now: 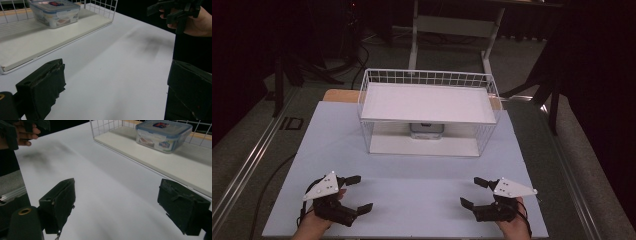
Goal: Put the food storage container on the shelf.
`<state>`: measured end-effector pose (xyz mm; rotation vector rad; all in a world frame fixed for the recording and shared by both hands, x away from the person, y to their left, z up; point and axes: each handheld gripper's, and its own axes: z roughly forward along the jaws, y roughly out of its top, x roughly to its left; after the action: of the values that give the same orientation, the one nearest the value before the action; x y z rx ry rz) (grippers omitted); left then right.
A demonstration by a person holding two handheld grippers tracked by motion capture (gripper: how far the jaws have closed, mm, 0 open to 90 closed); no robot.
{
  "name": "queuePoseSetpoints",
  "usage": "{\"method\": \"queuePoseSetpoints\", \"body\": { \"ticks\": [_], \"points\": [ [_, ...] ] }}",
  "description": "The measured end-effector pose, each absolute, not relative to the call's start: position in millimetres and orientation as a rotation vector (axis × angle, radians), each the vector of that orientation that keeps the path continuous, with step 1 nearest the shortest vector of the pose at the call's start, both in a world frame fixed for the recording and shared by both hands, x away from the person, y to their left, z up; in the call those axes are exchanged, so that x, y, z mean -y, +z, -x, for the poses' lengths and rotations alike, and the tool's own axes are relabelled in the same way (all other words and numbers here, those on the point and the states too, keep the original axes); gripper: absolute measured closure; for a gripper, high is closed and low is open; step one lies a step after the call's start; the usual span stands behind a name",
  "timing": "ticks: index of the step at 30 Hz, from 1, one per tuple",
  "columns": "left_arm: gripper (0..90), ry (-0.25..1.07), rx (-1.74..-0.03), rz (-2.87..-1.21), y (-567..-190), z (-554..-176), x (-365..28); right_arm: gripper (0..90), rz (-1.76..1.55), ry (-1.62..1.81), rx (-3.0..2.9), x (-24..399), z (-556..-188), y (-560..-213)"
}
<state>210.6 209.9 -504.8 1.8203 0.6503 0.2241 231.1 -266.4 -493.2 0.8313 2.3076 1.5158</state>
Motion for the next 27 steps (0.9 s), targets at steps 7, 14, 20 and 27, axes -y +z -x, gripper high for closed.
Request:
{"method": "queuePoseSetpoints", "body": {
  "ticks": [7,14,20,27],
  "points": [
    [2.3,0.204,-0.639,-1.844,-512,-210,-205,14.7,-0.886,1.499,-2.287,276,-238,-502],
    [2.3,0.211,-0.624,-1.867,-516,-209,-200,15.2,-0.866,1.493,-2.286,275,-241,-506],
    [2.3,0.233,-0.610,-1.877,-514,-206,-200,15.2,-0.872,1.551,-2.276,277,-243,-504],
    [2.2,0.239,-0.620,-1.863,-513,-206,-203,15.2,-0.895,1.564,-2.259,280,-245,-504]
  ]
}}
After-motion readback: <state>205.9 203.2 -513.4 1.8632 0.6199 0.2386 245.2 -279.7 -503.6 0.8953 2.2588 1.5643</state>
